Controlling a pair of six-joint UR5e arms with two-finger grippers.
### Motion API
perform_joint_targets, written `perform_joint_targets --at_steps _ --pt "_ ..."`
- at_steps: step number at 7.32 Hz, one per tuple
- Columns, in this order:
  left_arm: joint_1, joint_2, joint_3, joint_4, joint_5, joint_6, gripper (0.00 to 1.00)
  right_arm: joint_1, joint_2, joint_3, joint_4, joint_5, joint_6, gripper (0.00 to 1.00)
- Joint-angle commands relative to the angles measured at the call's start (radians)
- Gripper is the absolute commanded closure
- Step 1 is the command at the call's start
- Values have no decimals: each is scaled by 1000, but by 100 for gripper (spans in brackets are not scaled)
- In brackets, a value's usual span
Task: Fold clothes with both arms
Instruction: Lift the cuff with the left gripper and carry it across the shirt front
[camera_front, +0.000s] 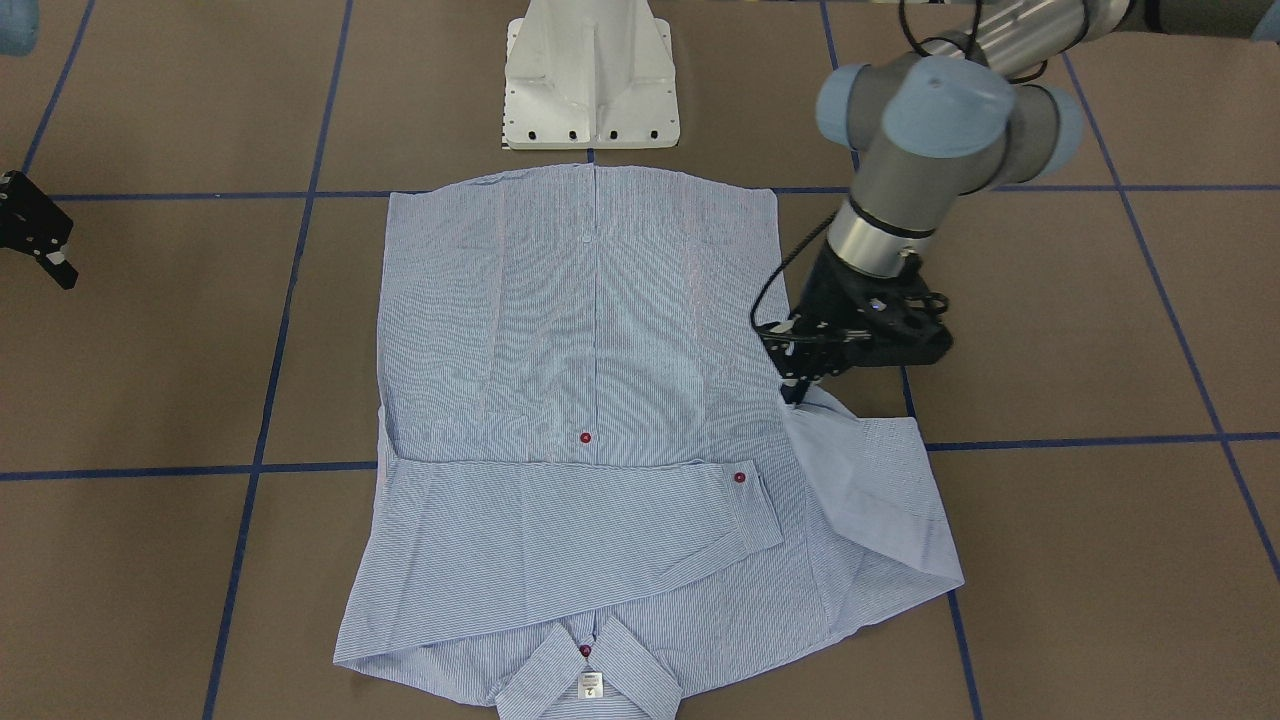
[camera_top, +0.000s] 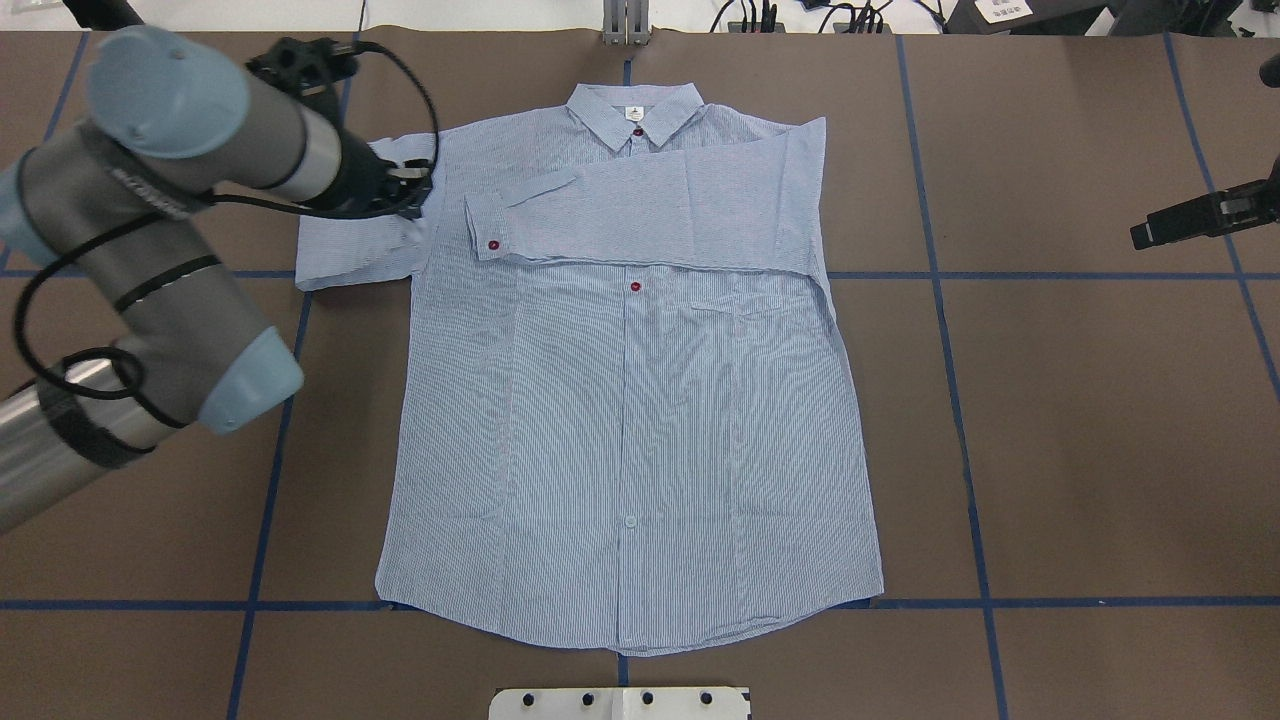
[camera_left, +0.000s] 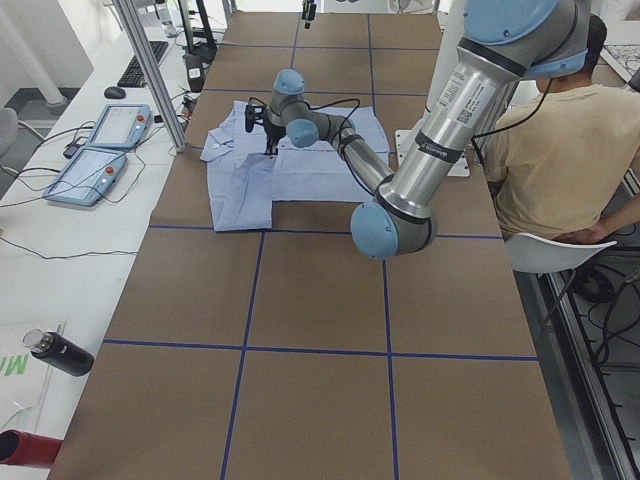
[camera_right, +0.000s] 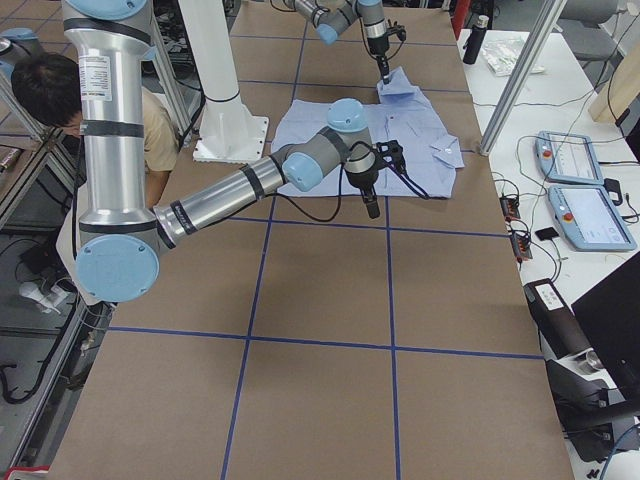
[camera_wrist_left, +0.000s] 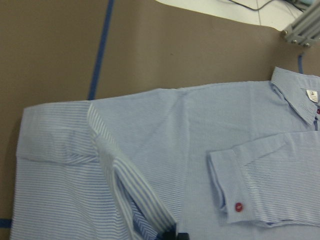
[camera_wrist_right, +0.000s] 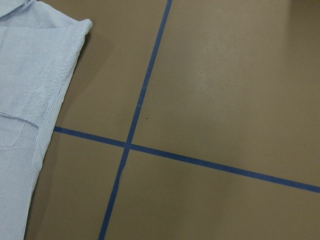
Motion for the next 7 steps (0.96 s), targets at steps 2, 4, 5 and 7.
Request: perform_joint_targets --at_steps 2,4,5,7 --pt "95 -370 351 40 45 -181 100 0 1 -9 3 -2 0 0" --pt "150 -473 480 29 47 -242 100 0 0 -10 3 -2 2 0" --pt "170 -477 489 14 74 -248 100 0 4 -13 3 -2 2 0" --pt "199 -490 541 -38 94 -268 100 0 6 -15 3 -2 2 0"
